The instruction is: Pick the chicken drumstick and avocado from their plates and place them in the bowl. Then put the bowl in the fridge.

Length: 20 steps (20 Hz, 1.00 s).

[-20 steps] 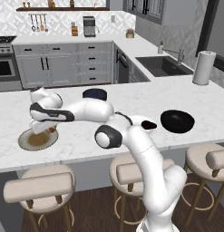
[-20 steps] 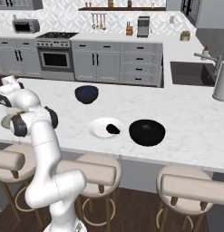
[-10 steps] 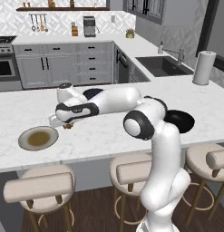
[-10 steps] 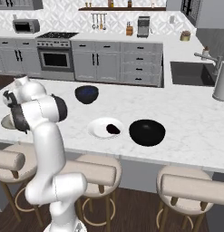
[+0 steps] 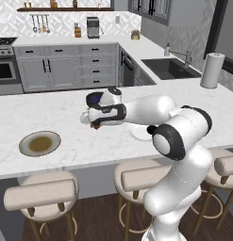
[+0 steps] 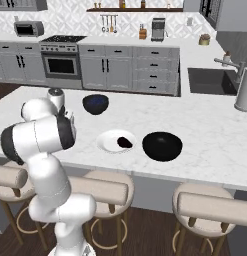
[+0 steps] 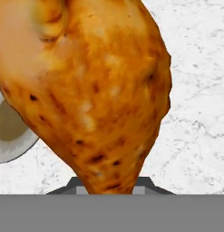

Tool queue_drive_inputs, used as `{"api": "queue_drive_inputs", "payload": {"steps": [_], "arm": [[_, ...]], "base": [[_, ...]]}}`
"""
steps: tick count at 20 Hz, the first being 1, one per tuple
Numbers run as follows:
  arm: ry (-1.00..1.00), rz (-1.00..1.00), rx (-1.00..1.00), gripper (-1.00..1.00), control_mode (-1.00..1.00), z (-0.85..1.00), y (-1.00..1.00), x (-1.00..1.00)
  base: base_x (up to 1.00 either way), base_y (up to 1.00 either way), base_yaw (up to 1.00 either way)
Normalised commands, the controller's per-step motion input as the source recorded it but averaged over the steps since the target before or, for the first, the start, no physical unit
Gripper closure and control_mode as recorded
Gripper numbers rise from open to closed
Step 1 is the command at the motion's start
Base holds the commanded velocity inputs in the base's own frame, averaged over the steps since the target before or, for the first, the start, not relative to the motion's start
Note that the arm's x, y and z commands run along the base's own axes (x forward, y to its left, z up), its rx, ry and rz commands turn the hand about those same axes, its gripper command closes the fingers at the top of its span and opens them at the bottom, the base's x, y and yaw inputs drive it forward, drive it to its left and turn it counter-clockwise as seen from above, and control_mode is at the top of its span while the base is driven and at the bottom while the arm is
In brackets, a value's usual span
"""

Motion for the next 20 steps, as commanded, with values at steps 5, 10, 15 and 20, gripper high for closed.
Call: {"api": "queue_drive_inputs", "payload": {"steps": [5, 10, 15, 20], "arm": [[0.00, -0.21, 0.07, 1.00, -1.00, 0.40, -1.00, 0.20], [0.00, -0.26, 0.00, 1.00, -1.00, 0.19, -1.00, 0.18], [0.00, -0.29, 0.00, 1.00, -1.00, 0.19, -1.00, 0.08], [0.01, -0.25, -0.01, 1.00, -1.00, 0.06, -1.00, -0.07]], "base": [[0.00, 0.00, 0.00], [0.00, 0.00, 0.00], [0.00, 0.00, 0.00], [0.00, 0.00, 0.00]]}}
